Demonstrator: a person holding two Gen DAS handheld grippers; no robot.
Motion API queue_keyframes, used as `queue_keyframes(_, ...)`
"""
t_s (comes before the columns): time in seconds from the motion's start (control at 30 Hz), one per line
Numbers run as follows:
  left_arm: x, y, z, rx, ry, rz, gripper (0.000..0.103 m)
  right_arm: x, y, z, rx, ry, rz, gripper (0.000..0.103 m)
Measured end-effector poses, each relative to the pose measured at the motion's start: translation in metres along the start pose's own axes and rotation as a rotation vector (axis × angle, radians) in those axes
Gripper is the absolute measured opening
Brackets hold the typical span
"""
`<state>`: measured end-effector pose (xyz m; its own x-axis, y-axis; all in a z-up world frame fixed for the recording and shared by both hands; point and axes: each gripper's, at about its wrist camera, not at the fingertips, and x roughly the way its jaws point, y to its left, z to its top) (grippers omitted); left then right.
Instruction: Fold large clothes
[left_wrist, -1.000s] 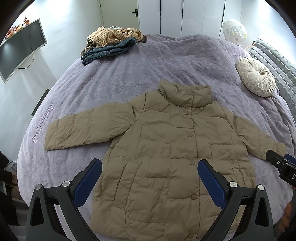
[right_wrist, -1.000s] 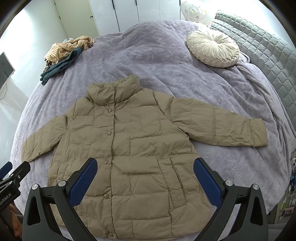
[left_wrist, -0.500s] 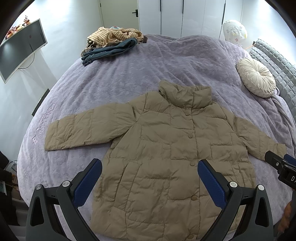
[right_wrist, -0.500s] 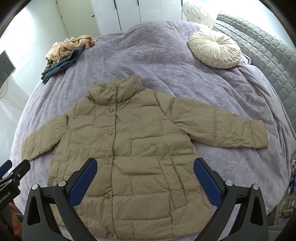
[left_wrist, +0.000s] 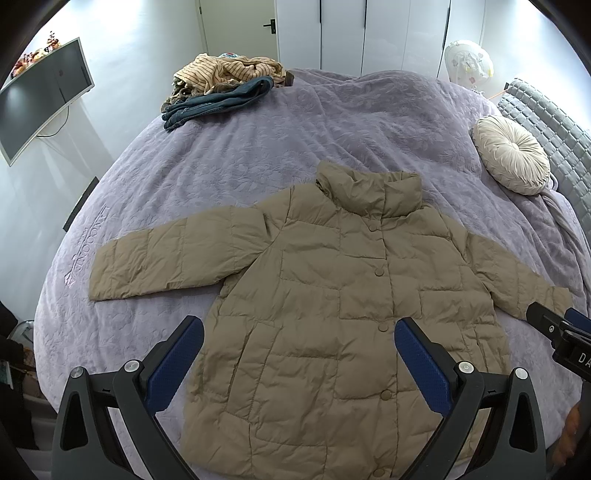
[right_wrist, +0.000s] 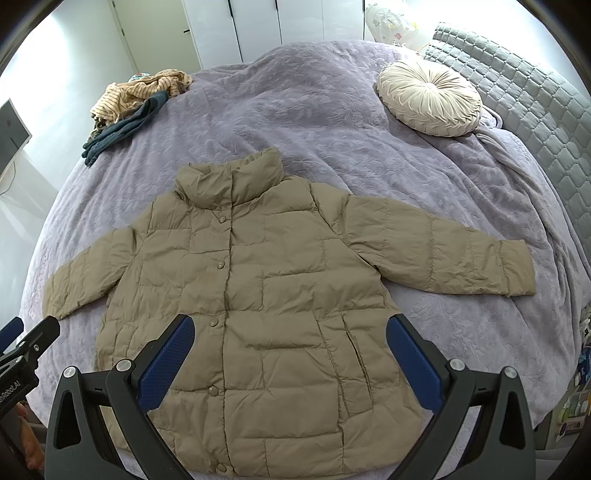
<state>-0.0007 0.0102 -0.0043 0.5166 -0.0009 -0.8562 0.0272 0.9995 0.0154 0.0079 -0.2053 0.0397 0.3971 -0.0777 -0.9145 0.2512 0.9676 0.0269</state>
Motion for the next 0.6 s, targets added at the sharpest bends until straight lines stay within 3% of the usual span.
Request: queue_keyframes(0.6, -0.0009, -0.0017, 0.0055, 0.002, -0.001, 0.003, 0.103, 0.0004, 0.0009, 0.0003, 0.0, 0.0, 0.001, 0.103)
